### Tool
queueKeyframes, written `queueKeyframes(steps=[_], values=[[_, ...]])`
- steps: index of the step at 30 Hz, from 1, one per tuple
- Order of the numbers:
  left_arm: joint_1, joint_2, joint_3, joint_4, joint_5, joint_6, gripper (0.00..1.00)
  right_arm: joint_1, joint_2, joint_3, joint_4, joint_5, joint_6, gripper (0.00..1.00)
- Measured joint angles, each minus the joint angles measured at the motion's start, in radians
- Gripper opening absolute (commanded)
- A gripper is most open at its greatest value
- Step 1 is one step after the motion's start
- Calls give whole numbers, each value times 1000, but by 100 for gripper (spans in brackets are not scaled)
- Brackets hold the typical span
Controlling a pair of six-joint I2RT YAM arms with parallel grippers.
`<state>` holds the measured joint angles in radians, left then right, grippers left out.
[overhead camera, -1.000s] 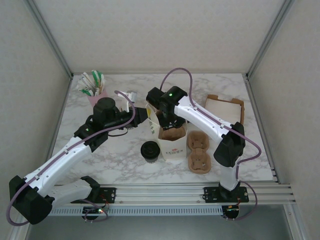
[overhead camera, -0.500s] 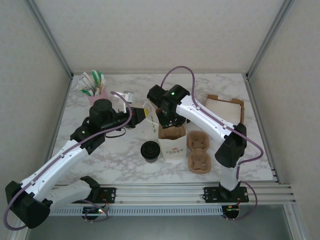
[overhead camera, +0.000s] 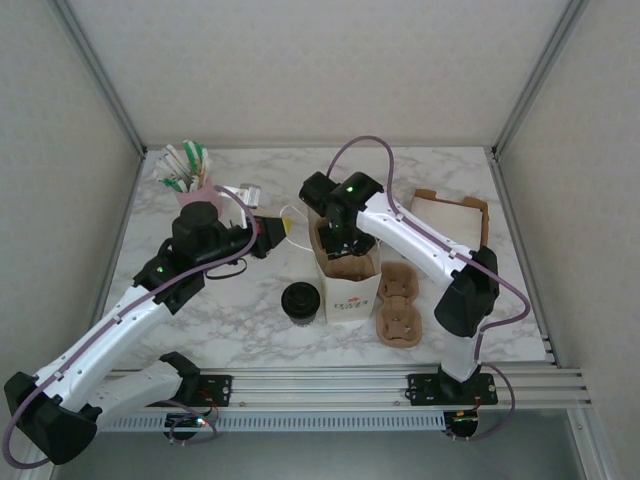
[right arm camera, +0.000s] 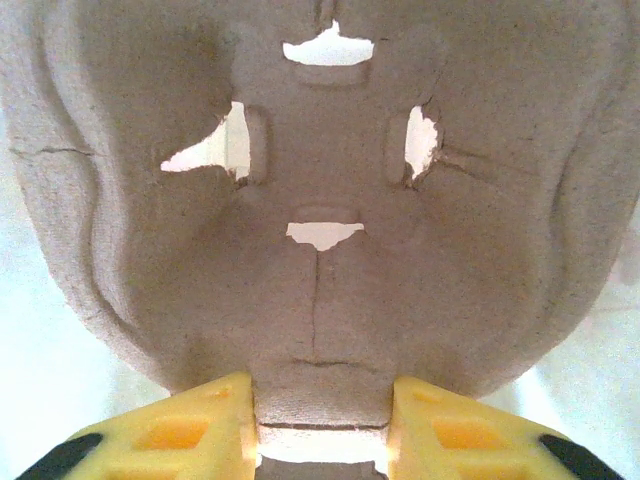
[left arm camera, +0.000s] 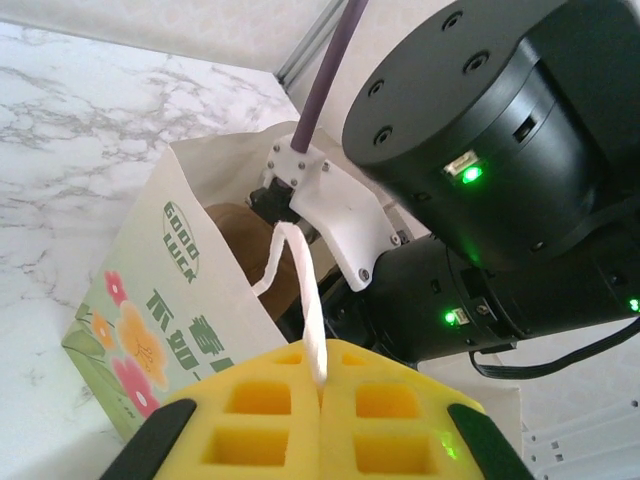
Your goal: Pack the takeout coffee
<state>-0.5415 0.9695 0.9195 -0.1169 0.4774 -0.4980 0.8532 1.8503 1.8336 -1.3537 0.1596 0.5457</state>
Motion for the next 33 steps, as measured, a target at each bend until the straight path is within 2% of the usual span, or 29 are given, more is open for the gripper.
queueKeyframes(steps=[6, 33], values=[[0, 1, -6, 0, 0, 0, 0, 0, -2, -100, 64, -30, 17, 34], [0, 7, -26, 34, 1, -5, 0, 0, -2, -324, 318, -53, 54, 34]])
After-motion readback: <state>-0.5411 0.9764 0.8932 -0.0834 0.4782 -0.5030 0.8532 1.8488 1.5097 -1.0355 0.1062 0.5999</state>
